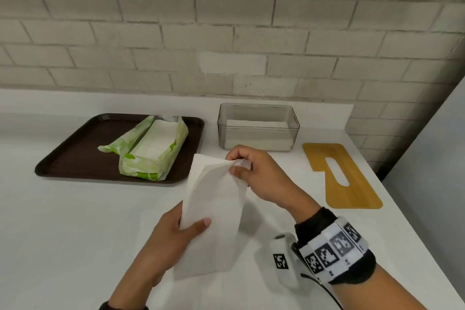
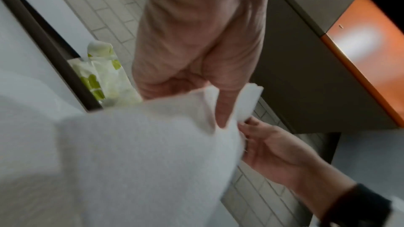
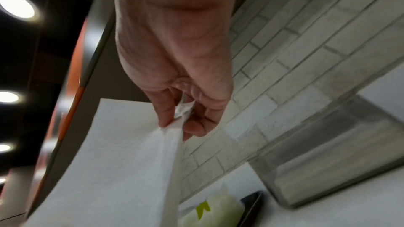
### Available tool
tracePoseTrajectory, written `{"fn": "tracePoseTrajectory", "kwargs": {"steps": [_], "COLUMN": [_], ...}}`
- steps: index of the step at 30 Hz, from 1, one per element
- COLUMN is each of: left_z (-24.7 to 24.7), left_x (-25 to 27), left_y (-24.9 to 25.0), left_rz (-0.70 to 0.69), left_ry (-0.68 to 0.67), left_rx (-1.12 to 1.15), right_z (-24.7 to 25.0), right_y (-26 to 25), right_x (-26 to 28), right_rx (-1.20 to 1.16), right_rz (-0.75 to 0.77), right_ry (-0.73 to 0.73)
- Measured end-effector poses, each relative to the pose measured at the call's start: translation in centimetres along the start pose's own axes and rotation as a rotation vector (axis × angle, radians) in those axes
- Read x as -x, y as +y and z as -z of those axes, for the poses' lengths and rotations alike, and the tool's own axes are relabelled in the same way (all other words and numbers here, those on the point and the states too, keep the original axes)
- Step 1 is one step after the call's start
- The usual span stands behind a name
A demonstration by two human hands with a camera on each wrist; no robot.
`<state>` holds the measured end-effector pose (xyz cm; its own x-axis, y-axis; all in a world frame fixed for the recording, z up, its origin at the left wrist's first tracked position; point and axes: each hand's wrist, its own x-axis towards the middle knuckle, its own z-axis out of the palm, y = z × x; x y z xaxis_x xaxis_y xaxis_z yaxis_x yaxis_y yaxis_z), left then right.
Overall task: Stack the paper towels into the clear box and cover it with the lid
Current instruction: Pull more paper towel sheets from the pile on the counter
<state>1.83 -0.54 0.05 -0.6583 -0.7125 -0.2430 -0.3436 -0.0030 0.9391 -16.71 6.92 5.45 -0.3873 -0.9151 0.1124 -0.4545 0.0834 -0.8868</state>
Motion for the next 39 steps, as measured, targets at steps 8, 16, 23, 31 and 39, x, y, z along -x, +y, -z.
{"fn": "tracePoseTrajectory", "kwargs": {"steps": [8,16,23,31,39], "left_z": [3.8,6.0,7.0,3.1,-3.0], "left_x": [1.3,2.3,1.8,0.0,0.0], "left_y": [-1.9,-3.6,-1.9,2.5,4.5], "left_rz": [0.037,0.07,-0.033,-0.131,-0.215], "left_ry": [0.329,0.366,0.439,0.3,0.008], "left_rx": [0.221,0.245,0.32,0.455,0.405], "right_z": [-4.4,-9.7,-5.3,-0.8,-3.0], "right_y": [4.6,6.8,3.5,-1.3,0.7], "right_x": [-5.5,-5.9,-4.5,-1.9,-1.2], "right_rx": [0.266,0.654,-0.167,-0.737,0.053], "right_rz": [-0.218,-0.324,-0.159,0.069,0.167], "right_ry": [-0.076,-0.401,-0.246,0.053,0.661]}}
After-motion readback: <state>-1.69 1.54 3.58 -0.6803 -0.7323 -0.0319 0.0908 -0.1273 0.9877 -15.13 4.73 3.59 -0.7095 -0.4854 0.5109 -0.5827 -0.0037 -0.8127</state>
